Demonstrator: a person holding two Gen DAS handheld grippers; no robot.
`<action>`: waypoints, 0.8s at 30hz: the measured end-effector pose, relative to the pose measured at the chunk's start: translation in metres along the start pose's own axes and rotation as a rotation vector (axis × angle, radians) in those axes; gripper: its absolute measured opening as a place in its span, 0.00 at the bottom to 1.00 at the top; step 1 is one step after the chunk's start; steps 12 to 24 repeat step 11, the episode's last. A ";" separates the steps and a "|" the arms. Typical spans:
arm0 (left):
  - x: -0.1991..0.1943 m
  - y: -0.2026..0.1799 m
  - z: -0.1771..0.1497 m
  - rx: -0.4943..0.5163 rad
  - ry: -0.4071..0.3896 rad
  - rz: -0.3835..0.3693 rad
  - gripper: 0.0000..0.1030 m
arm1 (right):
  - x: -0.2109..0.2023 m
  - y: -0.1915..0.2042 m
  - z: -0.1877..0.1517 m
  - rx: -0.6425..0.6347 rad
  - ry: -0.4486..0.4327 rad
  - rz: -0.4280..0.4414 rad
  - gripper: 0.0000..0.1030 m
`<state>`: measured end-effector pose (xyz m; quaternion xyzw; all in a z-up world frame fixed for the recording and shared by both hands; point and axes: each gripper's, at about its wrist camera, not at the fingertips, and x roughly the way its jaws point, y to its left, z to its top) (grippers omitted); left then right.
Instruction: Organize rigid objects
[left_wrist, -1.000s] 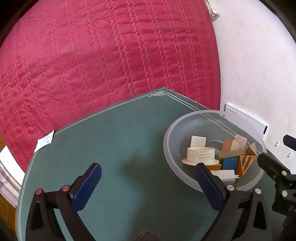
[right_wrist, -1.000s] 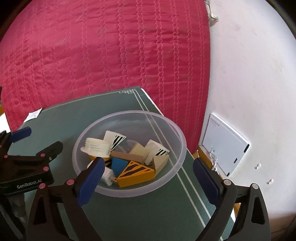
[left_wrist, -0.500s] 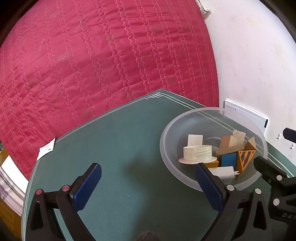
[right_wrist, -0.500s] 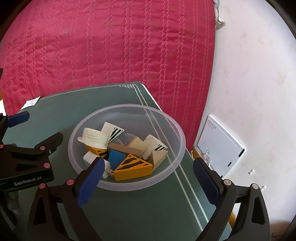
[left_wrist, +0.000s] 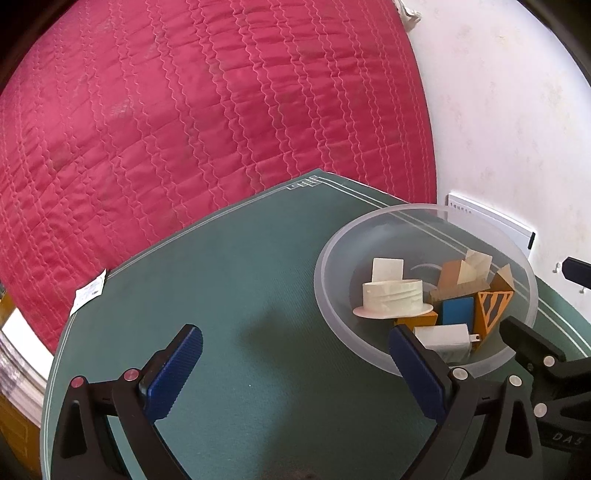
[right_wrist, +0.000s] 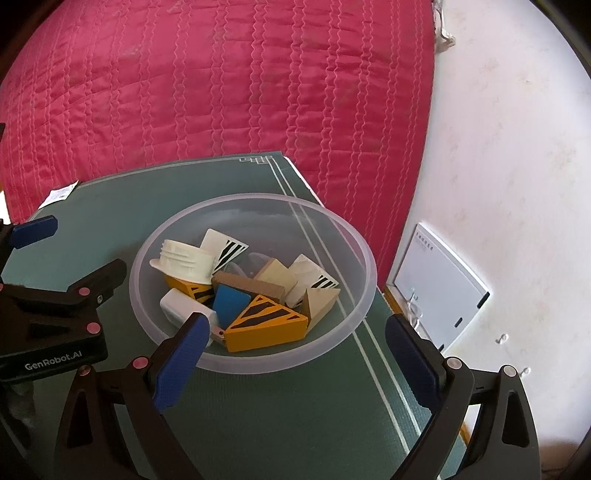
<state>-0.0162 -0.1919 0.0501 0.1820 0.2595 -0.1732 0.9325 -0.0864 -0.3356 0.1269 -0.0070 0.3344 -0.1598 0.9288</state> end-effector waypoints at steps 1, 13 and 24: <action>0.001 0.000 -0.001 0.000 0.001 0.002 0.99 | 0.000 0.000 0.000 0.001 0.001 0.000 0.94; 0.002 0.003 -0.001 -0.003 0.013 0.001 0.99 | 0.000 0.004 -0.002 0.006 0.007 0.016 0.94; 0.002 0.003 -0.001 -0.003 0.013 0.001 0.99 | 0.000 0.004 -0.002 0.006 0.007 0.016 0.94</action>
